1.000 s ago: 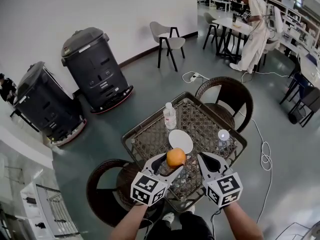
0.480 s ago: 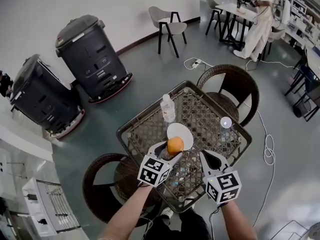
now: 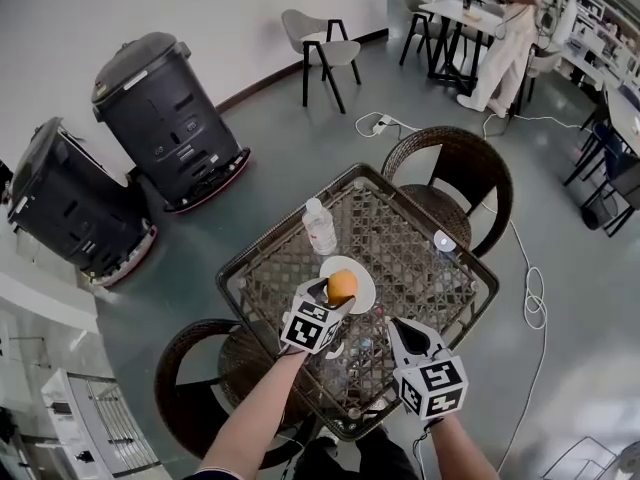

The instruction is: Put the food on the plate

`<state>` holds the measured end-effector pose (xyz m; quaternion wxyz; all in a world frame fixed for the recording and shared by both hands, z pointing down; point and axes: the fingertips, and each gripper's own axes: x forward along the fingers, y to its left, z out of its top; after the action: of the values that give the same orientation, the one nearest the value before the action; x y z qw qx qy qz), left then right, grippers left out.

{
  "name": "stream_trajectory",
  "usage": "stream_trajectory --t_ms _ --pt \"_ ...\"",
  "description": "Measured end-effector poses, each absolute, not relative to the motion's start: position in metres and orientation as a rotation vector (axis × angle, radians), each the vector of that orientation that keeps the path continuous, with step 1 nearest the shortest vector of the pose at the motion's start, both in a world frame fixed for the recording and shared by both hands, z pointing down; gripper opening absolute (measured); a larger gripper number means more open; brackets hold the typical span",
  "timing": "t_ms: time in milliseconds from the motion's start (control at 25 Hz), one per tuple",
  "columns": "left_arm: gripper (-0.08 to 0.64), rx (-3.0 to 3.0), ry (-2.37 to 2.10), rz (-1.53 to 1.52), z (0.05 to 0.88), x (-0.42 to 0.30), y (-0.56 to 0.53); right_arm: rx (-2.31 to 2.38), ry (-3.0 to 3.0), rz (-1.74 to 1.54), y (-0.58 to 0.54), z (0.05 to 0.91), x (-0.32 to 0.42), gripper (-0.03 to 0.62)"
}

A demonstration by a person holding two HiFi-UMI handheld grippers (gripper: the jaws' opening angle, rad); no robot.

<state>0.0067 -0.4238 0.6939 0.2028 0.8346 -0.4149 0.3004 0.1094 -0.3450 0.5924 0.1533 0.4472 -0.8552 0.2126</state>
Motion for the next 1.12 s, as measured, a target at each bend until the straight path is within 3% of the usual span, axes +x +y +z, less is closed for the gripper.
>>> stream_trajectory --t_ms 640,1120 --pt "0.301 2.316 -1.078 1.347 0.751 0.023 -0.447 1.310 -2.384 0.677 -0.345 0.619 0.137 0.005" --pt "0.302 2.329 -1.060 1.325 0.759 0.033 -0.453 1.319 -2.371 0.690 -0.346 0.621 0.143 0.005"
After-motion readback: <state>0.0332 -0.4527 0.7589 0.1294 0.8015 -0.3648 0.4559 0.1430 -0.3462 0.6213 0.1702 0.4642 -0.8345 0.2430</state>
